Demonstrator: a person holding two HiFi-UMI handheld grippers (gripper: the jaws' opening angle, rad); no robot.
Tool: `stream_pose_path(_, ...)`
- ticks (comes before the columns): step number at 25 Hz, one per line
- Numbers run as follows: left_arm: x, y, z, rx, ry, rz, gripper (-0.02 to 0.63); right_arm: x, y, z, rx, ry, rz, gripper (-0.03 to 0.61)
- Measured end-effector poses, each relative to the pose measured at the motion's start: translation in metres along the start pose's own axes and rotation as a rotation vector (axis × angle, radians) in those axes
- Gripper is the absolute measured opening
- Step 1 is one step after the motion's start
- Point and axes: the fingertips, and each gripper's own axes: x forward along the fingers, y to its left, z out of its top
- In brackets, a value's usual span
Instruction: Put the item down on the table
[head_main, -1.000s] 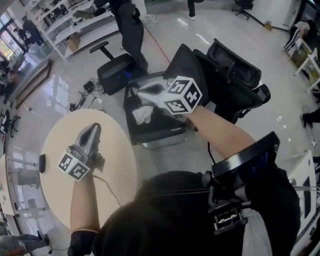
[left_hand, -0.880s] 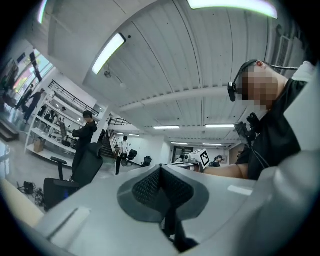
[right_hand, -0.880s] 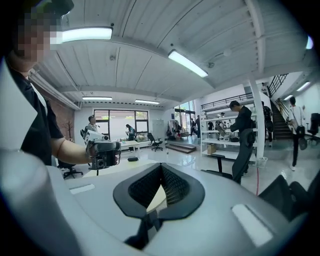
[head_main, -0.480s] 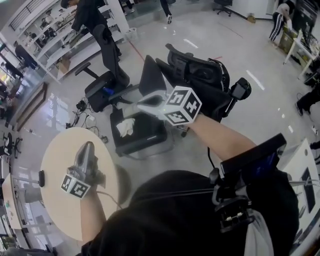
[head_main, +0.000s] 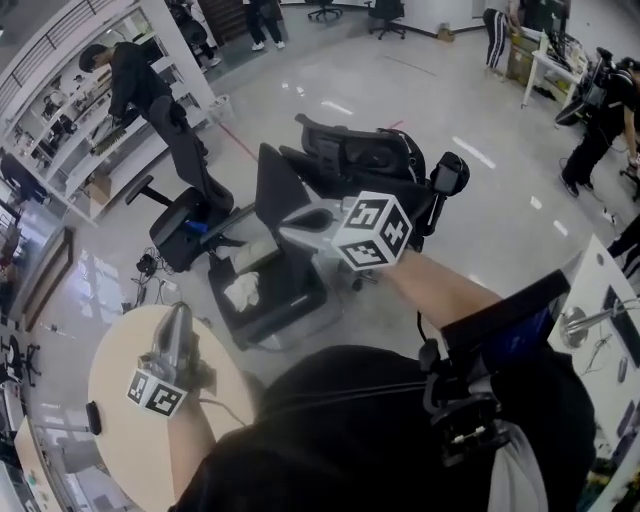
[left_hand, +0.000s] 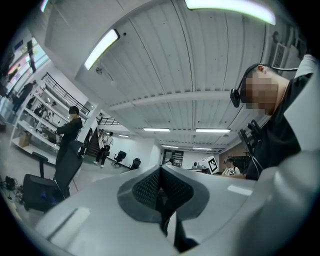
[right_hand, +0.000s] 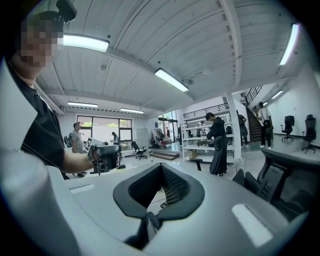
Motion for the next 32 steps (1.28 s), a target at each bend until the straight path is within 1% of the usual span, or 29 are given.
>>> stream_pose_path(6,-0.007,0.019,0.005,-0.011,0.034,-0.057,0.002,0.001,0.023,0.002,0.054,-0.038,-0.059,0.014)
stream_pose_path(10,-0.005,0.029,0.005,-0.013,0.024,-0.067,0.002,-0.002,0.016,0.0,0.069,-0.061,-0.086,0.012)
stream_pose_path(15,-0.001,0.03,-0.002,-0.034,0.013,-0.043,0.002,-0.004,0.005,-0.009,0.099,-0.06,-0.065,0.012)
stream_pose_path(21,0.004,0.025,-0.016,-0.046,0.019,-0.022,0.002,-0.002,-0.006,-0.023,0.096,-0.045,-0.037,0.012)
stream_pose_path(32,-0.002,0.02,-0.017,-0.055,0.018,0.001,0.002,-0.004,-0.002,-0.02,0.066,-0.025,-0.009,0.012)
